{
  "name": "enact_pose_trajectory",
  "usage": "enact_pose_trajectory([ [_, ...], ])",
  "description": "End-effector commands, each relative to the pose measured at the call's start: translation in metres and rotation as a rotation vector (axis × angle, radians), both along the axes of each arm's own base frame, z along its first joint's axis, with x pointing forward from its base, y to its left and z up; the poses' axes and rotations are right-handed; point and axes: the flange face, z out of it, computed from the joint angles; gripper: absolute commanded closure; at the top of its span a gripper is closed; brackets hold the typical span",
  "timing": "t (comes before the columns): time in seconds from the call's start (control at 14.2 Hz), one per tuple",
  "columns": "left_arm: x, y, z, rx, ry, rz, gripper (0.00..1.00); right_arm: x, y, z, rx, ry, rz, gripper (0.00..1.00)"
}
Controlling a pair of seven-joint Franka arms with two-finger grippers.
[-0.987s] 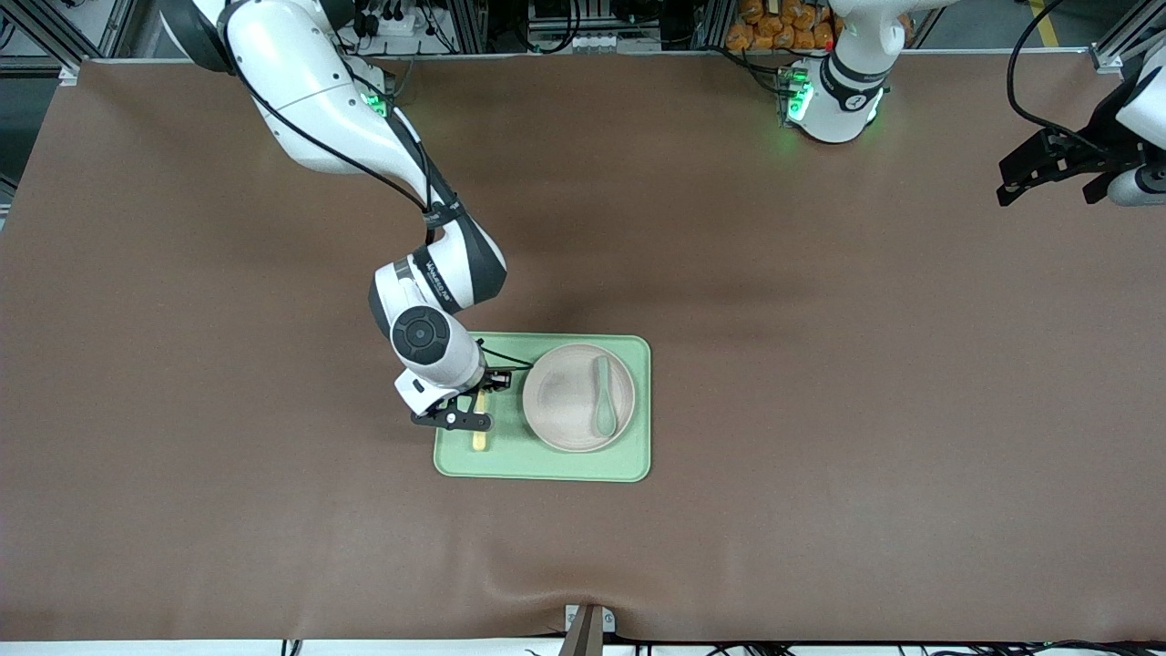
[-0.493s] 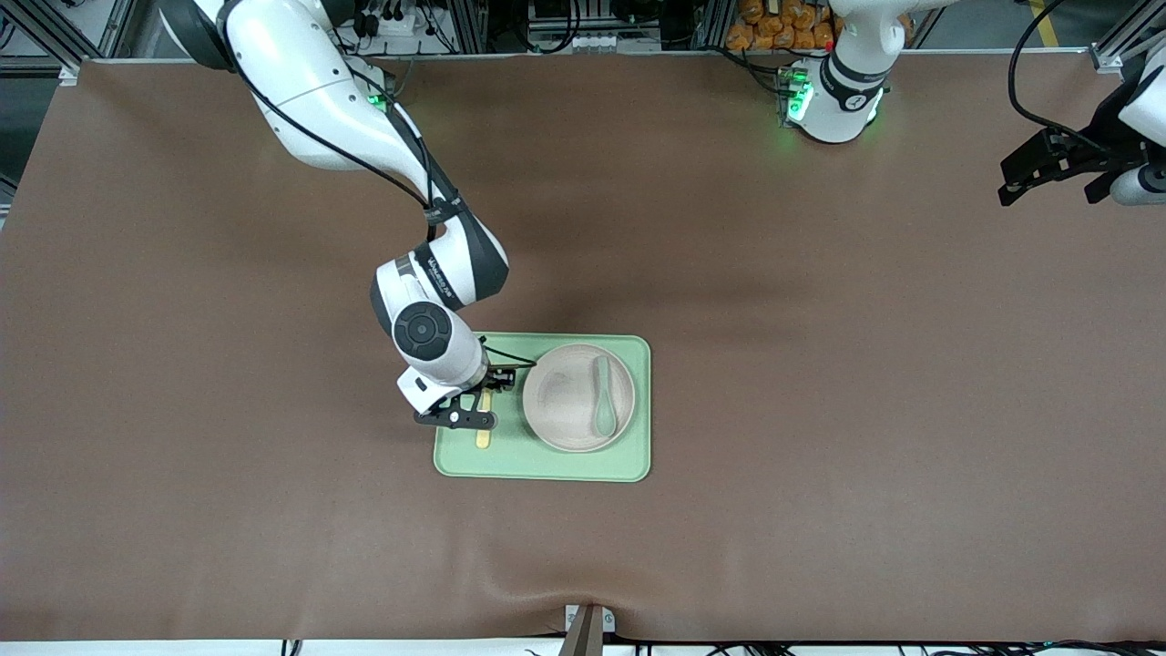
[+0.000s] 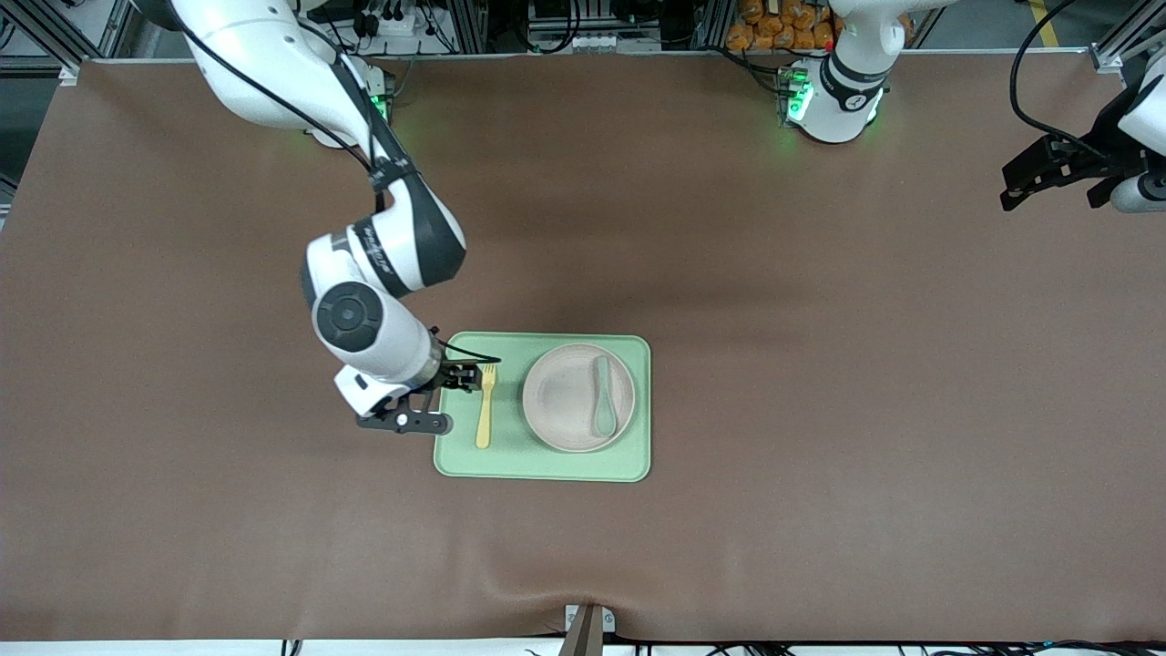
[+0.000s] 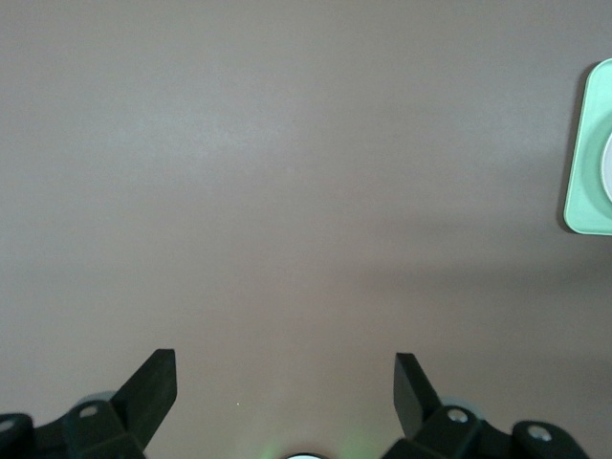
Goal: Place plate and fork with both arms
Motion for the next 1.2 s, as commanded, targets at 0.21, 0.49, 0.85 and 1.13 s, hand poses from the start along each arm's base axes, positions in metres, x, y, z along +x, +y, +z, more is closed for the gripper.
enact_pose_trajectory([
  [0.21,0.004,-0.001,0.004,0.022,-0.004,0.008,0.00,-0.009,-0.056,0.079,0.006,0.041,-0.052,0.04],
  [0.49,0.004,0.000,0.003,0.022,-0.005,0.010,0.00,-0.010,-0.087,0.109,0.049,0.049,-0.066,0.02],
  [0.85,0.004,0.000,0.003,0.022,-0.005,0.006,0.00,-0.018,-0.132,0.150,0.027,0.041,-0.034,0.00],
  [1.13,0.004,0.001,0.003,0.022,-0.005,0.008,0.00,-0.035,-0.172,0.195,-0.025,0.030,0.113,0.00],
])
